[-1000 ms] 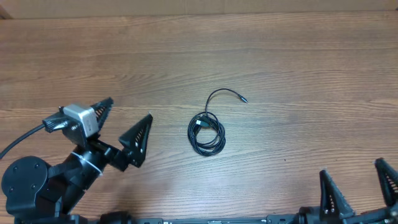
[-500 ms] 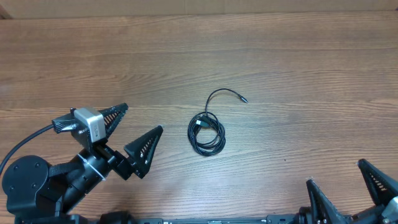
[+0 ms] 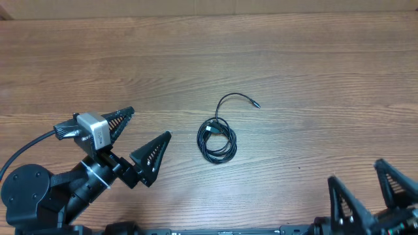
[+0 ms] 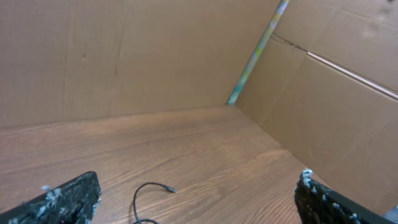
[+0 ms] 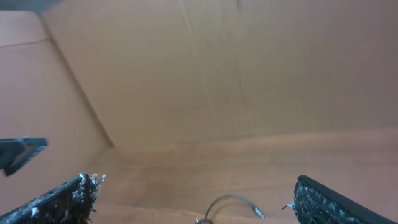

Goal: Untangle cables
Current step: 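Raise both arms and swing grippers inward toward the black cable, then move right gripper down onto the coiled black cable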

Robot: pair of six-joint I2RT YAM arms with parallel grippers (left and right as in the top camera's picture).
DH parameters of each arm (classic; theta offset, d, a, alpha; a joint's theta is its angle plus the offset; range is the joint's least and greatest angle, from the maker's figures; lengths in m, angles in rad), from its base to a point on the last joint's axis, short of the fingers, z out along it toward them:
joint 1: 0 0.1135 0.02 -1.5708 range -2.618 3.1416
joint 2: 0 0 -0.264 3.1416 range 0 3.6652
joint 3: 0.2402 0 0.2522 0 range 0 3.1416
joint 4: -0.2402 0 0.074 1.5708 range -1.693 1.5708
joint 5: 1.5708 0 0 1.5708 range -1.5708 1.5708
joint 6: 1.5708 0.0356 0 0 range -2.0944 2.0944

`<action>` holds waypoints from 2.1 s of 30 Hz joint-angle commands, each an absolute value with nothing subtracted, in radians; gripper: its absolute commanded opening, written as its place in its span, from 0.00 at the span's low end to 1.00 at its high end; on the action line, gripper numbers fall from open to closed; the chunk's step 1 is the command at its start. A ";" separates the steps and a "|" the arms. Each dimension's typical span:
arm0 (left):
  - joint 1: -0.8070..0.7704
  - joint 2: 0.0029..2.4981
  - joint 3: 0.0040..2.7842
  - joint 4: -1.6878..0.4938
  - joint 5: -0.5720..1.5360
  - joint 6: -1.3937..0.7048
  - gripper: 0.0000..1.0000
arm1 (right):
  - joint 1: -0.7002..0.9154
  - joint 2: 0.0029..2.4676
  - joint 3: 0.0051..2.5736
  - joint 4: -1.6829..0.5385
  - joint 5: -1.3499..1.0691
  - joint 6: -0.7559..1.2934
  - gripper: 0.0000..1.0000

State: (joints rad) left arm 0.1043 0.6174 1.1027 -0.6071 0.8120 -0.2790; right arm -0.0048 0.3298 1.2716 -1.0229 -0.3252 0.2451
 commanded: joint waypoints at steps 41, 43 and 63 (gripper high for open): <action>0.097 0.845 1.225 -1.076 0.726 -0.205 0.97 | 0.093 1.075 1.363 -1.296 -0.552 0.080 1.00; 0.096 0.850 1.224 -1.087 0.726 -0.192 0.97 | 0.150 1.108 1.363 -1.289 -0.546 0.076 1.00; -0.313 0.890 1.198 -1.128 0.203 -0.232 0.87 | 0.286 1.486 1.362 -1.158 -0.447 0.126 1.00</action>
State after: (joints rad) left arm -0.2508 0.8730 1.2030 -1.1435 0.3569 -0.1741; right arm 0.2821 1.4536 1.3411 -1.1591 -0.4820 0.1238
